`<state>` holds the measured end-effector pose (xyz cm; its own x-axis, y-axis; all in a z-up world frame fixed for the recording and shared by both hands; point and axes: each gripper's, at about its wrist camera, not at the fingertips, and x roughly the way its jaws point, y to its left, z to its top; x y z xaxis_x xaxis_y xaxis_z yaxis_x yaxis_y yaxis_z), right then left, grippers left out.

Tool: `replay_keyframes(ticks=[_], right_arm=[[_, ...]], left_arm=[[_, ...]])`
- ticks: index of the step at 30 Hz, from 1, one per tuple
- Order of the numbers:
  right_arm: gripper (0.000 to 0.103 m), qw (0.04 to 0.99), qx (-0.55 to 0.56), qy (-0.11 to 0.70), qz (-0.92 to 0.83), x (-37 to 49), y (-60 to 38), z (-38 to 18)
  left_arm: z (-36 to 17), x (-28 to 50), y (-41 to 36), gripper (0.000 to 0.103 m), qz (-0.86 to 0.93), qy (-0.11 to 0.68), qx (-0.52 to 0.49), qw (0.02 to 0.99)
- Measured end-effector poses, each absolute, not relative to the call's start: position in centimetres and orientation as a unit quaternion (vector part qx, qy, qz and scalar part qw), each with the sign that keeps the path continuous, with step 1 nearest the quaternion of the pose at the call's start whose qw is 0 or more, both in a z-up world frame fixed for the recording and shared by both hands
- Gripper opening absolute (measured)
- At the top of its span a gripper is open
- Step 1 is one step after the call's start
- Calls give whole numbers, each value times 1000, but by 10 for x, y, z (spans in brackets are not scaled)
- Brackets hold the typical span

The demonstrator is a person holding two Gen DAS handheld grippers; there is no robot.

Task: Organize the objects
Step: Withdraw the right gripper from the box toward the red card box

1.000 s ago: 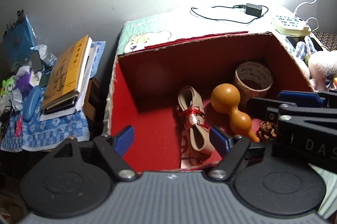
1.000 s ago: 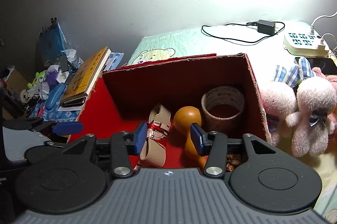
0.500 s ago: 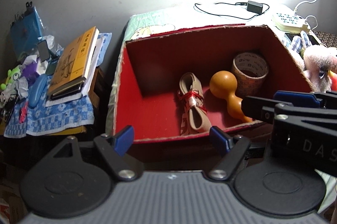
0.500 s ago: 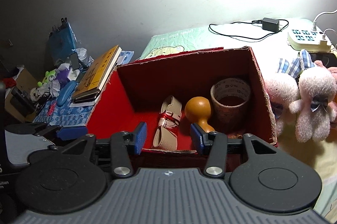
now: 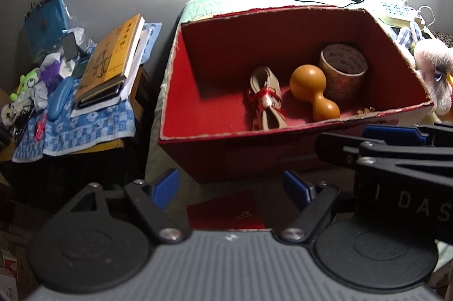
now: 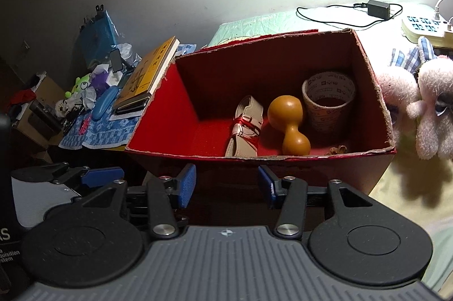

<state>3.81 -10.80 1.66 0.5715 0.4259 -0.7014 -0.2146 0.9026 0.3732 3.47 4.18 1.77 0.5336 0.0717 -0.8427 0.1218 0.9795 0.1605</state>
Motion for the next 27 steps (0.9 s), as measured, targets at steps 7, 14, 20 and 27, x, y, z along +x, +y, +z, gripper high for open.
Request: replay_keyframes(ticks=[7,14,20,27], right_arm=[[54,865,131,447,187,35,-104,8],[54,857,126,462,191,32,-99,1],[54,845,129,482,193,32,-94,-8],[54,829,136,506,197,34,-85,-19]], left_arm=[[9,31,42,83,-11,496,99,862],[-3,27,45,83,-9,512,99,853],[-14,25,51,84,-6,525,98,845],[-25,26,63,87,-2,540,91,837]])
